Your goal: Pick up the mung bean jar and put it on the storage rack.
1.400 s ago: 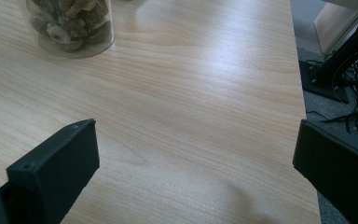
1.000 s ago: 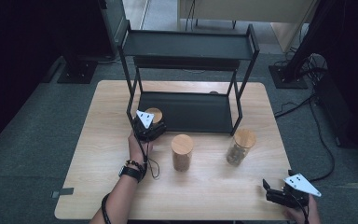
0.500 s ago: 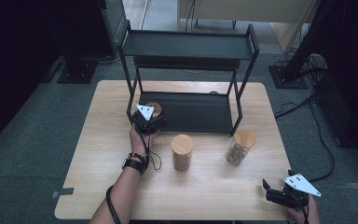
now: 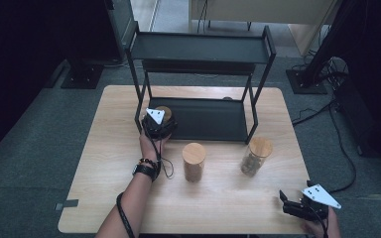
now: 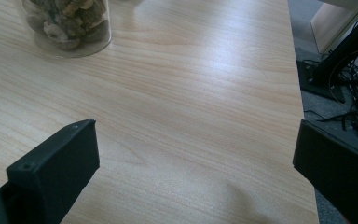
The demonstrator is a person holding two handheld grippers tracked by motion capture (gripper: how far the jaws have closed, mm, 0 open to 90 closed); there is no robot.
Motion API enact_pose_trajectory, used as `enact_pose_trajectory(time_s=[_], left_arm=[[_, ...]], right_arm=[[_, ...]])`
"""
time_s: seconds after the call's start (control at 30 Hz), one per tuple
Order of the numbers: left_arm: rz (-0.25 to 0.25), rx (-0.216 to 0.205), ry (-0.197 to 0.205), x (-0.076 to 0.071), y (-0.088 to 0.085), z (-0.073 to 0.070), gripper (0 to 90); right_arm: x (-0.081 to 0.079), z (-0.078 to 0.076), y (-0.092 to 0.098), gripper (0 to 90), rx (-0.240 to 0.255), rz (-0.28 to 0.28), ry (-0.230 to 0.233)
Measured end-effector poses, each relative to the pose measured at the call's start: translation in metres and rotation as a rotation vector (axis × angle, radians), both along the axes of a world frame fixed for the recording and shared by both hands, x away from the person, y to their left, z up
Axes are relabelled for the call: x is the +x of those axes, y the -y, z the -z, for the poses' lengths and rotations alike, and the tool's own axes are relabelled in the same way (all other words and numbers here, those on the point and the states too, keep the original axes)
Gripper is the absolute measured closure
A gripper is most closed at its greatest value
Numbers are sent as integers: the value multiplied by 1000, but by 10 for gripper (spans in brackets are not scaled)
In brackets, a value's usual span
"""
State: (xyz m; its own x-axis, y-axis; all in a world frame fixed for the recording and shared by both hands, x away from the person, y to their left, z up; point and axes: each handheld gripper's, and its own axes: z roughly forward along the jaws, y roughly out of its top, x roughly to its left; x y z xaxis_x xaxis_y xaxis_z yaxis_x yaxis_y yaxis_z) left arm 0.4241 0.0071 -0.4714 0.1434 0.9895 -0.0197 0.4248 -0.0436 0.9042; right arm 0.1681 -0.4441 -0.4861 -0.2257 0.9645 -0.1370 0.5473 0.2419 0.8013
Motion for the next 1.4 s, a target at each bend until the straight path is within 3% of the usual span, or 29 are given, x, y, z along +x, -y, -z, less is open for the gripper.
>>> enact_pose_trajectory(time_s=[0.23, 0.6, 0.8, 1.27, 1.4], left_arm=[[-11, 8, -4, 3, -2, 4, 251], [-12, 30, 22, -4, 2, 5, 248], [-9, 10, 23, -9, 3, 3, 213], [-7, 14, 23, -26, 0, 11, 208], [1, -8, 19, -32, -3, 12, 208]], right_arm=[[0, 0, 0, 0, -1, 5, 0], [0, 0, -1, 0, -6, 4, -1], [0, 0, -1, 0, -7, 2, 2], [0, 0, -1, 0, -8, -2, -2], [0, 0, -1, 0, -11, -2, -2]])
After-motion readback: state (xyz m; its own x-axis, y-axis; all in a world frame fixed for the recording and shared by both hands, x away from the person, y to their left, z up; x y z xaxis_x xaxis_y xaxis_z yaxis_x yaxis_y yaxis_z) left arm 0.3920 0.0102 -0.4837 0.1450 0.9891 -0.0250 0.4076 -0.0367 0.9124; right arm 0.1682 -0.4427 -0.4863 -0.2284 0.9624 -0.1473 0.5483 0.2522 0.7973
